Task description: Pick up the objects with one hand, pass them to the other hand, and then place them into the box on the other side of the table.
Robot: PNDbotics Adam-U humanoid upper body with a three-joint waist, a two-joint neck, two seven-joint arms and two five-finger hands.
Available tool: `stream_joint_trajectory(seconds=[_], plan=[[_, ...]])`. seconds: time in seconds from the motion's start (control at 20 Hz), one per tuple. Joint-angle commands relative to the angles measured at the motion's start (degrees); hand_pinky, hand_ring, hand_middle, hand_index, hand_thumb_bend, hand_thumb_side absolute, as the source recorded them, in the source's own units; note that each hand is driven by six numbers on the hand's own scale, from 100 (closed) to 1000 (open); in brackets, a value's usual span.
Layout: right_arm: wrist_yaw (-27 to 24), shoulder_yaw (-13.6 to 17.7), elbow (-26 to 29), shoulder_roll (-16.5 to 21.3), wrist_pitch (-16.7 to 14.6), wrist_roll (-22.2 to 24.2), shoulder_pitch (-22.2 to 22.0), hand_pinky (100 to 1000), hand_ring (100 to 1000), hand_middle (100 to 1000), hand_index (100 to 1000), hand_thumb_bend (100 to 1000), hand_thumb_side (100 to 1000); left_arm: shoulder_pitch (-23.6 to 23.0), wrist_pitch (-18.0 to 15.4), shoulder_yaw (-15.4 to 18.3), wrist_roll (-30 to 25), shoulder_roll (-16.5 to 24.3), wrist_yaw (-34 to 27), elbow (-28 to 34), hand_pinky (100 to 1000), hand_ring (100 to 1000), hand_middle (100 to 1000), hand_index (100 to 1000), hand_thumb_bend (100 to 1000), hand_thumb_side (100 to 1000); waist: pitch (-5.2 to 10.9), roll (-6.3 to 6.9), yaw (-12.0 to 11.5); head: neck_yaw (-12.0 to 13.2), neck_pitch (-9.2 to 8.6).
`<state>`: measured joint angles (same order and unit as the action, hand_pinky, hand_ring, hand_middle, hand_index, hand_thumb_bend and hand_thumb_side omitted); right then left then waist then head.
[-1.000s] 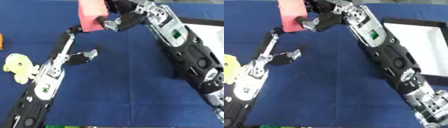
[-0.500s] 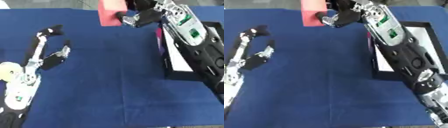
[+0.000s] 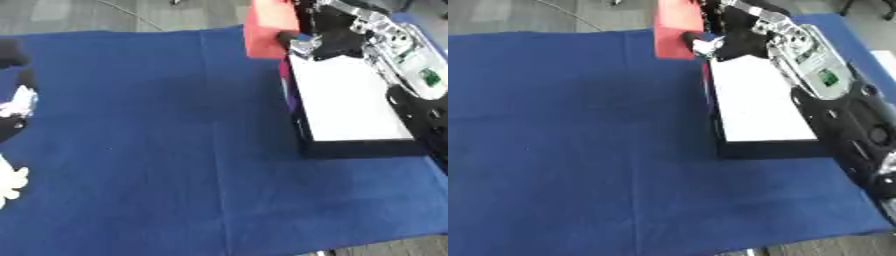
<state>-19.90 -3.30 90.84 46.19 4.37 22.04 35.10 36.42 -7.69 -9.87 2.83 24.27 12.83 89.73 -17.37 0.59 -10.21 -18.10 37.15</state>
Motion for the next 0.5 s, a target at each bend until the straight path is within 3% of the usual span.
stream_joint_trajectory(seconds=[0.05,0.5], plan=[[-1.1,3.7,1.4,4.7,-0.9,-2.7,-2.2,963,1000,789,824,100,100,-0.4,0.6,1.7,1.0,3.6,-1.4,2.9,891,755,666,851,106,511,1.11,0.10,0.2,-0.9,-1.06],[6.0,8.9,-2.7,8.0,-5.9,-9.4,-13.6,946,1000,786,822,100,100,-4.9,2.0,5.3,5.0,7.2,-4.3,5.4,891,750,662,845,106,506,0.20,0.83,0.4,-0.8,-1.07]])
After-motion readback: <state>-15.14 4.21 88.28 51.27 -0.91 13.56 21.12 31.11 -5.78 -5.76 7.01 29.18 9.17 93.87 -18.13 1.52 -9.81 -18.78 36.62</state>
